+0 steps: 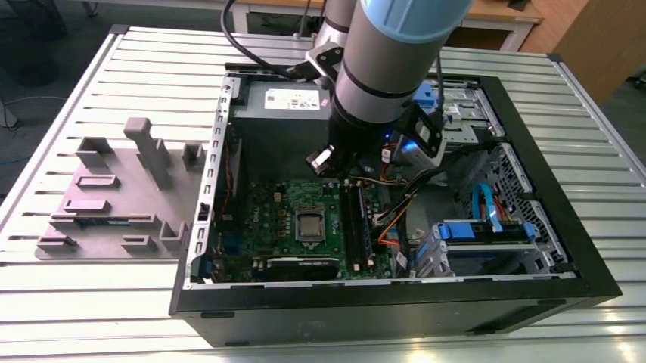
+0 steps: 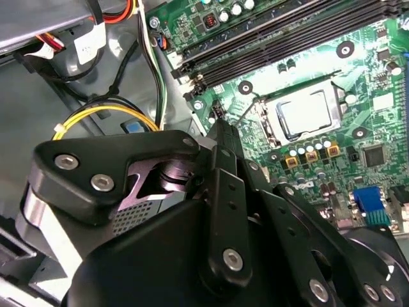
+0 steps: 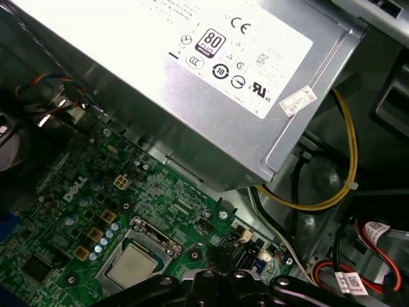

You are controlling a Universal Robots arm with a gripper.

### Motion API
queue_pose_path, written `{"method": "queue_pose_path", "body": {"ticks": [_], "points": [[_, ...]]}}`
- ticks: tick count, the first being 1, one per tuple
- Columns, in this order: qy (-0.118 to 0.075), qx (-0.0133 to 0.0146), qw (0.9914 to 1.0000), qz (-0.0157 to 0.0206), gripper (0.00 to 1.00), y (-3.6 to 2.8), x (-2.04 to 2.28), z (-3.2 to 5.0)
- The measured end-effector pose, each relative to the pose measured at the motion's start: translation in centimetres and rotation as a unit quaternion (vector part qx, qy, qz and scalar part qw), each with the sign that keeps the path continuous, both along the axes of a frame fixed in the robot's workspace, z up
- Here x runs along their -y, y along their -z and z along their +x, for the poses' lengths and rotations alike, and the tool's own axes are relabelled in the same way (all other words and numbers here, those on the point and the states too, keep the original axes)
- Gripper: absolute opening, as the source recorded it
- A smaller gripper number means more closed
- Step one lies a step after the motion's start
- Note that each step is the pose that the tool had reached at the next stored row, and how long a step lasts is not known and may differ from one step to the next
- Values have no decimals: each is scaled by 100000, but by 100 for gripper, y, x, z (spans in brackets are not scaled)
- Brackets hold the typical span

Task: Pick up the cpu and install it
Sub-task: 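Install the first cpu locking lever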

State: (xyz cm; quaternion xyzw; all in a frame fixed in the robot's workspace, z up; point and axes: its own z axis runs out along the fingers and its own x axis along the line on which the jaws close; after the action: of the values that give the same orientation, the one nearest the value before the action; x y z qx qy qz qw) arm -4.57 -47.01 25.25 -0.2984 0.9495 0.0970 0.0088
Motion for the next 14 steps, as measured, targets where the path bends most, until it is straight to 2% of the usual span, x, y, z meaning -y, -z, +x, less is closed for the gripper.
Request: {"method": "queue_pose_path", "body": {"ticks": [4, 9, 14], "points": [[-835, 1, 99997, -12, 11, 30, -15, 5], [-1726, 5, 99985, -5, 11, 64, -75, 5], [-1849, 4, 99983, -6, 11, 95, -88, -6]]}}
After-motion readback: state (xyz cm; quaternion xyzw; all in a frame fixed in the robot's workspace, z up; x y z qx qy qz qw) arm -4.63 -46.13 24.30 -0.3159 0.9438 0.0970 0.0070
